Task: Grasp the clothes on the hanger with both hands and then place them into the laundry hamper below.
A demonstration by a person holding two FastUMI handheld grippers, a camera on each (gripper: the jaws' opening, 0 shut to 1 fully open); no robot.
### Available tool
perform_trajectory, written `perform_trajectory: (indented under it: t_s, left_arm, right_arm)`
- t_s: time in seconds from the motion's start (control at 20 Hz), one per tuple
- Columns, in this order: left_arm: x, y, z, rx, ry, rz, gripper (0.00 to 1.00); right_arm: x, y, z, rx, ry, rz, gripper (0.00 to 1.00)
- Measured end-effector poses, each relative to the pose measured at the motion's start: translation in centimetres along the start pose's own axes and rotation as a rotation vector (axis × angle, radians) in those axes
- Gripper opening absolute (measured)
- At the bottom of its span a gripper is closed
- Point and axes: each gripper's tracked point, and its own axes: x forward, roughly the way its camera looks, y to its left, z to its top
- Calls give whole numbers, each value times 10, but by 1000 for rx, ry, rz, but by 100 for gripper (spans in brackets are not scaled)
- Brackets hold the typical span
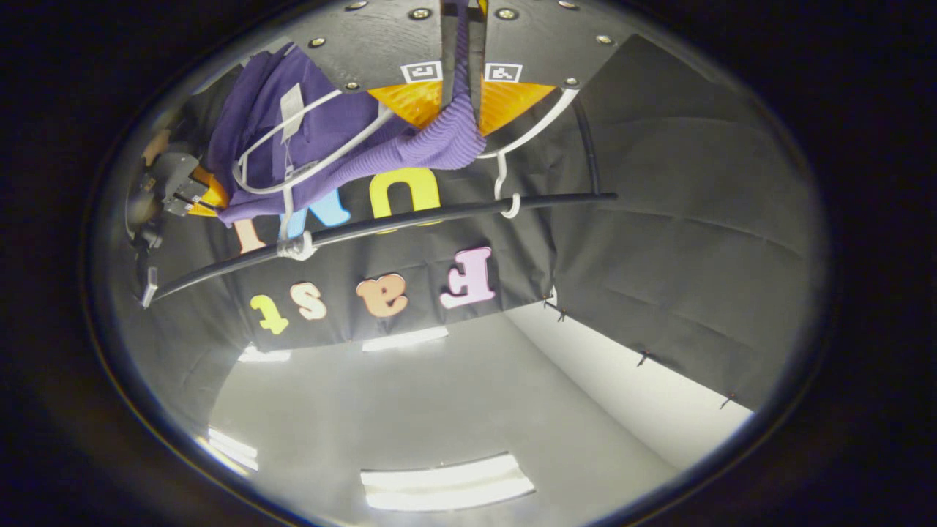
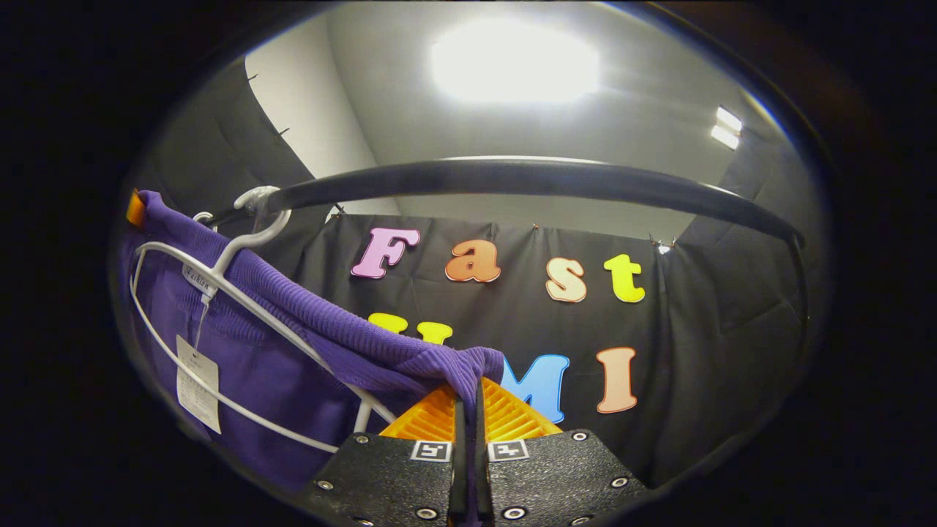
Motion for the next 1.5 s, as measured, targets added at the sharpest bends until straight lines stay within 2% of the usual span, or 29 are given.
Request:
perform_trajectory:
  t_s: [0.2, 0.25, 0.6, 0.8, 0.9, 1.1, 1.25, 1.5]
  left_arm:
    - [-1, -2, -3, 23, 15, -47, 11]
    - [1, -2, -3, 26, 18, -51, 6]
    - [10, -9, -15, 29, 41, -112, 6]
    - [8, -16, -20, -6, 50, -166, 6]
    - [4, -19, -19, 3, 51, -174, 6]
    - [1, -20, -17, 21, 44, -175, 6]
    - [-5, -20, -9, 33, 29, -172, 6]
    - [-12, -24, -2, 57, 17, -187, 6]
  right_arm:
    - [2, 5, -14, 41, 54, 20, 3]
    - [7, 5, -20, 61, 66, 30, 4]
    - [22, 10, -49, 185, 136, 39, 3]
    - [26, 13, -68, 262, 191, 76, 3]
    - [26, 16, -80, 334, 230, 93, 3]
    - [15, 23, -98, 373, 284, 117, 3]
    - [13, 31, -106, 466, 323, 127, 4]
    - [15, 45, -122, 554, 386, 159, 4]
